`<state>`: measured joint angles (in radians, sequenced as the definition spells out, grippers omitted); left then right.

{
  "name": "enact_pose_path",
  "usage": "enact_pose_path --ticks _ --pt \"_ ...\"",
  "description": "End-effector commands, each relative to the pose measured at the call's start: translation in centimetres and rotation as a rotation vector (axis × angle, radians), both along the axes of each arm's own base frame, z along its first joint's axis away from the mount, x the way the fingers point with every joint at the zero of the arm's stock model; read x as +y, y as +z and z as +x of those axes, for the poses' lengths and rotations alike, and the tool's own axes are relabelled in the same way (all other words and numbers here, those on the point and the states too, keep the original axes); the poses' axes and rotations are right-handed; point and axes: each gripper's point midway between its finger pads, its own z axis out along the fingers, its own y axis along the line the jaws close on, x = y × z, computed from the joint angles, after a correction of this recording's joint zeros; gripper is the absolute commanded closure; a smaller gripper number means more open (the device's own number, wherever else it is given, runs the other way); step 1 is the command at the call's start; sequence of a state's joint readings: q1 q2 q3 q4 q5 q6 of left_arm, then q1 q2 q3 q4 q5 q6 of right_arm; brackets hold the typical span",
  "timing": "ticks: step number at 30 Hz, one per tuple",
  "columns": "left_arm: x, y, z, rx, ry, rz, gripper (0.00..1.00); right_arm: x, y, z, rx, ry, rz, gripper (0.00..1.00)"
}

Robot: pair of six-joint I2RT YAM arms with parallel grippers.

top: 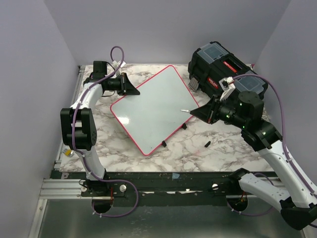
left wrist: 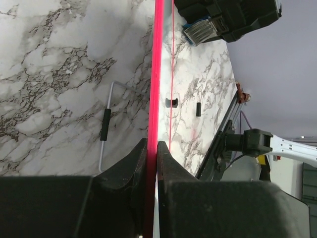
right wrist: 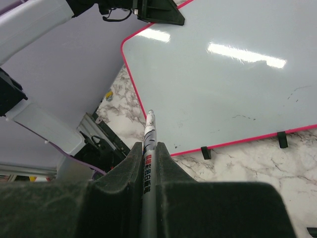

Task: Write a sentence on the whiteboard
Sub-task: Hold the whiteboard on the whiteboard stand, then write a sentence on the whiteboard.

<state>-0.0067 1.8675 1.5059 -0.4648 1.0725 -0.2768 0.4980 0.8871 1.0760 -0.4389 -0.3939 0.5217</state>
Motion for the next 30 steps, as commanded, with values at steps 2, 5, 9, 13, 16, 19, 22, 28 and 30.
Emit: enact_pose_path --ticks 2,5,9,13,16,19,22,28,30 --pt "0.0 2.4 -0.4 -0.163 -0.010 0.048 1.00 0.4 -0.9 0.4 0.010 0.008 -0.025 0.99" --pt "-0.1 2.8 -0.7 -0.213 -0.007 0.083 1.00 0.7 -0.8 0.9 -0.001 -0.011 -0.051 0.99" --pt "0.0 3.2 -1.0 -0.273 0.008 0.118 1.00 2.6 -0.9 1.1 -0.014 -0.020 -0.124 0.99" --pt "0.1 3.7 -1.2 -0.326 0.030 0.143 1.00 5.9 -1.1 0.5 -0.051 -0.030 -0.198 0.99" --pt "0.2 4.0 -1.3 -0.343 0.042 0.156 1.00 8.2 -1.7 0.1 -0.077 -0.034 -0.236 0.99" --pt "0.1 4.1 -1.4 -0.352 0.054 0.176 1.00 10.6 -2.4 -0.5 -0.101 -0.016 -0.265 0.99" --pt "0.1 3.9 -1.6 -0.354 0.060 0.194 1.00 12.7 -3.2 -0.9 -0.118 -0.004 -0.279 0.99" --pt "-0.2 4.2 -1.9 -0.363 0.054 0.179 1.00 15.7 -3.8 -0.6 -0.153 -0.010 -0.252 0.99" --pt "-0.1 4.3 -1.9 -0.365 0.058 0.180 1.00 16.6 -4.0 -0.3 -0.170 -0.017 -0.242 0.99"
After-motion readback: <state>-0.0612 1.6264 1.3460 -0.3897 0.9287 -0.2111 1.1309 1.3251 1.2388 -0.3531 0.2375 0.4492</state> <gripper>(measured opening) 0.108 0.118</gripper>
